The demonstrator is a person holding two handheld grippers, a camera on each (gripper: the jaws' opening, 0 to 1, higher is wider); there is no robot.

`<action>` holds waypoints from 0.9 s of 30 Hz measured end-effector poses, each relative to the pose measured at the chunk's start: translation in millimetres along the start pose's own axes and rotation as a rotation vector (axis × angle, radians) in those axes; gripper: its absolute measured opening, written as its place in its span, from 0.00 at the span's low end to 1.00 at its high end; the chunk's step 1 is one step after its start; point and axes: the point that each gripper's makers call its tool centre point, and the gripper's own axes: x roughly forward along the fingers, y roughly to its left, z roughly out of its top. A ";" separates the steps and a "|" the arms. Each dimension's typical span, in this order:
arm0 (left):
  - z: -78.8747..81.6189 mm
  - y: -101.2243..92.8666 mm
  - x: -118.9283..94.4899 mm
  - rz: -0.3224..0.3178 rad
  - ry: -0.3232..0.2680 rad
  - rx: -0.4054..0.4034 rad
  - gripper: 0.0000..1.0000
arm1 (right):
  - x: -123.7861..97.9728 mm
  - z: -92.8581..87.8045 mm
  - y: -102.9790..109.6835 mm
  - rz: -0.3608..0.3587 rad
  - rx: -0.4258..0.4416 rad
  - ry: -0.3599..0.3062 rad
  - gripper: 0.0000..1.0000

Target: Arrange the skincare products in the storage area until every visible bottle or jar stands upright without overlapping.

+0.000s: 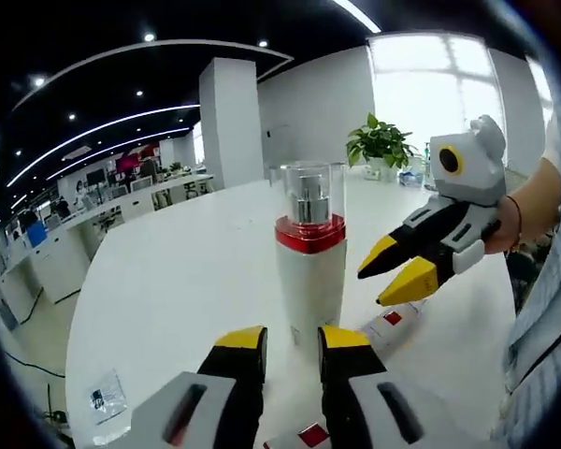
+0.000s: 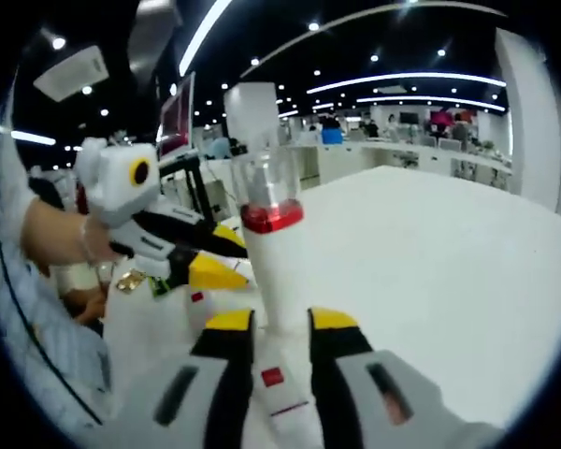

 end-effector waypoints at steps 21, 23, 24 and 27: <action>-11.3 30.6 -94.3 0.281 -0.084 -0.078 0.23 | -41.8 -14.9 1.6 -0.087 0.080 -0.041 0.23; -13.0 31.0 -97.9 0.289 -0.088 -0.088 0.23 | -37.9 -15.1 1.8 -0.091 0.086 -0.038 0.23; -14.5 32.0 -99.7 0.297 -0.088 -0.092 0.23 | -34.9 -14.3 2.0 -0.091 0.084 -0.032 0.23; -19.6 35.7 -101.3 0.314 -0.086 -0.107 0.23 | -25.5 -7.6 0.7 -0.090 0.066 -0.034 0.23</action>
